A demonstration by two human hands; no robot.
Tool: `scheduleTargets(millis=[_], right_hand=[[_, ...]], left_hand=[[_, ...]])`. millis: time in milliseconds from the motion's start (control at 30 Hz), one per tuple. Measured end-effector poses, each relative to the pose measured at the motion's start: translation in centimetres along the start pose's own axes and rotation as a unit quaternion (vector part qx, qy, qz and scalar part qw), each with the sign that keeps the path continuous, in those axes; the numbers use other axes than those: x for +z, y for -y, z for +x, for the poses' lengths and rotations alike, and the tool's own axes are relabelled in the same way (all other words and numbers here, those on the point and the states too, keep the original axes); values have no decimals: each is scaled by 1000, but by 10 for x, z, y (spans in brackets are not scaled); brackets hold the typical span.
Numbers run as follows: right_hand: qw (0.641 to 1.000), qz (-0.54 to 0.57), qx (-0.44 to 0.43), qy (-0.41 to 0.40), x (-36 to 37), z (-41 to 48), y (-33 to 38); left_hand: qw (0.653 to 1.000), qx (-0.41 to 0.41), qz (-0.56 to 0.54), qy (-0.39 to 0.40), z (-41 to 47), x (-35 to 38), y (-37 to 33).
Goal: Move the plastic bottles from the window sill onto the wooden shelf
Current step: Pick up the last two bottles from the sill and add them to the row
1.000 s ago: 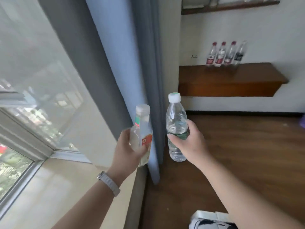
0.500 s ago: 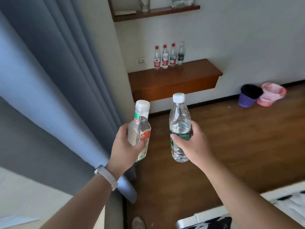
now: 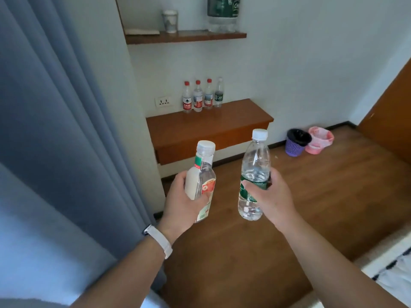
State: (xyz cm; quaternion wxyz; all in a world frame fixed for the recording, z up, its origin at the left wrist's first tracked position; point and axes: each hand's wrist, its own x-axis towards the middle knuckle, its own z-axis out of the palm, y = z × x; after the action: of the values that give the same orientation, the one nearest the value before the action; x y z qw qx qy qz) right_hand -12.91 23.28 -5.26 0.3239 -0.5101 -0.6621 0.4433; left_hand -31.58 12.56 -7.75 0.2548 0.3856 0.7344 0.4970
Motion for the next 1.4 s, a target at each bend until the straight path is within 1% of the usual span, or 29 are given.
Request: scheduleTargets(millis=[133,300,467,633,800,1067,1200,1400], right_hand=[[1000,-15,-12,-17,20,26,15],[999,-36,-16,-25,18,49,20],[998,-42,-6,-40,10,81,10],[999,-27,6,-32,-3,133,-10],[999,-4,3,-34,-40,206,-16],[999,-4,-12,-45,-125,306,-30],[998,-13,-22,-60,-152,339,-40],[998,-20,-6,-62,-175,376,-53]], left_hand=[[1000,8,3,-8,42,-12,6],[1000,21,0,-4,83,-11,11],[1000,22,2,3,115,4,8],[999,11,31,15,157,29,-2],[999,5,40,3,216,73,-32],[996,59,33,50,293,190,-120],[996,68,39,51,319,221,-135],[996,59,30,63,357,252,-142]])
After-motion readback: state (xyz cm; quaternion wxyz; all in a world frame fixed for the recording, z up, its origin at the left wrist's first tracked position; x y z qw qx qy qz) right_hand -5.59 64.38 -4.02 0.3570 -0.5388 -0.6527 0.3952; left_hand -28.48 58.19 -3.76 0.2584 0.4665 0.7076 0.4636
